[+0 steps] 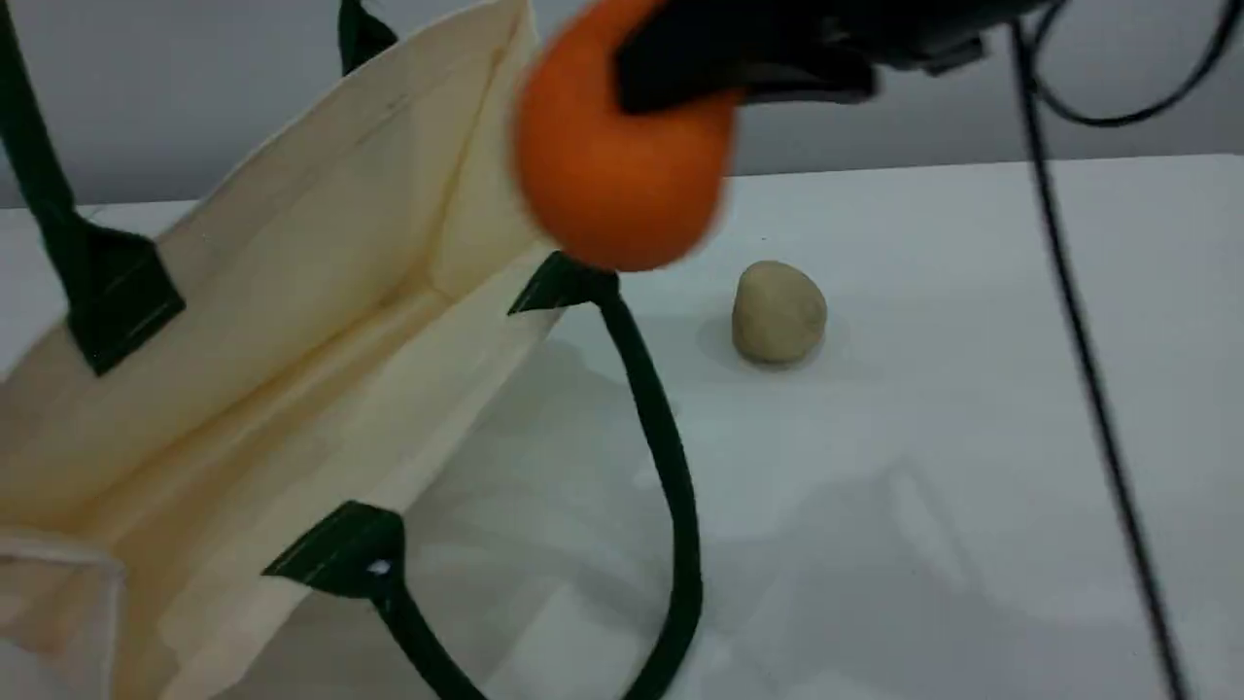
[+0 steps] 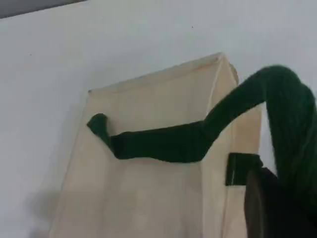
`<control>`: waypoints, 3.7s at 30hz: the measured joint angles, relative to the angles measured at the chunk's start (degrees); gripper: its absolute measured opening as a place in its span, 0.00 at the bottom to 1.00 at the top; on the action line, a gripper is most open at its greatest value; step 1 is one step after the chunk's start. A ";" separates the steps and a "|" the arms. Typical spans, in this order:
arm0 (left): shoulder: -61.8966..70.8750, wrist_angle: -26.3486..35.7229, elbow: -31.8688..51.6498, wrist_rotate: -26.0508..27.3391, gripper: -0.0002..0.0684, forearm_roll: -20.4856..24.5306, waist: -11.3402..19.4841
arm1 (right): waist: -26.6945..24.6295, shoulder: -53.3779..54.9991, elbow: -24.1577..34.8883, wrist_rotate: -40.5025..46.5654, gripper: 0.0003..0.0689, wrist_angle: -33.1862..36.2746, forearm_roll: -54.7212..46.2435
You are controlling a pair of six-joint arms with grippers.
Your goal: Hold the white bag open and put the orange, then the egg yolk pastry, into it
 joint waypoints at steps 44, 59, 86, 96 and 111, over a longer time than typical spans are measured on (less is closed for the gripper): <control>-0.06 0.79 -0.07 5.81 0.11 -17.61 0.00 | 18.04 25.28 -19.02 -6.99 0.06 -13.05 4.48; -0.11 1.38 -0.07 7.33 0.11 -20.46 0.00 | 17.89 25.59 -20.06 -7.81 0.12 -14.91 4.22; -0.11 -1.64 -0.07 3.74 0.11 -4.74 0.07 | 10.08 3.73 -4.40 -8.90 0.80 -25.12 0.75; -0.11 -0.96 -0.07 2.47 0.11 -3.44 0.12 | 0.62 4.33 -1.34 -10.48 0.80 -28.39 0.46; -0.11 2.37 -0.07 2.47 0.11 -3.77 0.12 | -4.28 19.53 -7.77 -11.37 0.80 -31.49 0.32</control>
